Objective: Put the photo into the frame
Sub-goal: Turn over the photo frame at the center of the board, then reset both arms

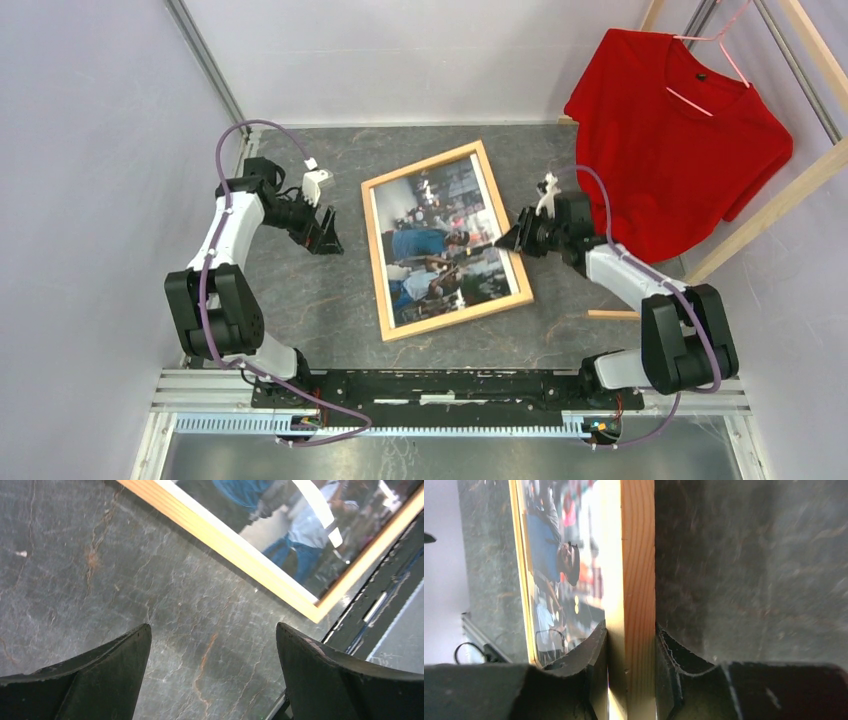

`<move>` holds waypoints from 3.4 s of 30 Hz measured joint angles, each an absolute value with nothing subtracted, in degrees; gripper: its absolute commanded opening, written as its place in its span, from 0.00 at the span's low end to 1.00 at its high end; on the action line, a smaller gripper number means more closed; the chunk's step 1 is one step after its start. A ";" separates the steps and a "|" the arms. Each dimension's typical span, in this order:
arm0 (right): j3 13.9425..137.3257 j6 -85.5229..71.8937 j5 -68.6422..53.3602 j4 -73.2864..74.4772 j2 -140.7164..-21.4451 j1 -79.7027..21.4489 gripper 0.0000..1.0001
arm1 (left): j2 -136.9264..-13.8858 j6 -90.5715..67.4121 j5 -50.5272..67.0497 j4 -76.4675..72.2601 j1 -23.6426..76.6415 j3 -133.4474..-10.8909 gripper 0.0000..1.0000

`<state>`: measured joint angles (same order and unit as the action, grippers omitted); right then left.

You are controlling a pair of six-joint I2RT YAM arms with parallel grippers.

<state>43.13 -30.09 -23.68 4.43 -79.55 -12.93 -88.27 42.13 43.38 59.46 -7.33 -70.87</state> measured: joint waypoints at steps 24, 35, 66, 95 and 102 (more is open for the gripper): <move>23.88 -44.71 -6.39 -22.50 -80.64 -26.59 0.95 | -88.49 42.78 26.48 47.55 -7.33 -61.69 1.00; 27.16 -34.09 6.68 -7.81 -74.70 -26.24 0.98 | -88.51 42.76 26.74 45.74 -7.33 -60.97 1.00; 0.60 2.20 50.78 -72.44 -72.53 -12.99 0.98 | -87.46 -3.14 34.79 -64.20 -13.67 -12.51 1.00; 0.58 10.59 30.41 -81.34 -79.94 -11.09 0.98 | -88.82 -1.17 4.54 -68.42 -1.41 -13.26 1.00; 0.58 10.59 30.41 -81.34 -79.94 -11.09 0.98 | -88.84 -1.17 4.38 -67.42 -1.37 -13.26 1.00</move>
<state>0.58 10.59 30.41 -81.34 -79.94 -11.09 -88.84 -1.17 4.38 -67.42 -1.37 -13.26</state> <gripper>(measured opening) 0.982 0.997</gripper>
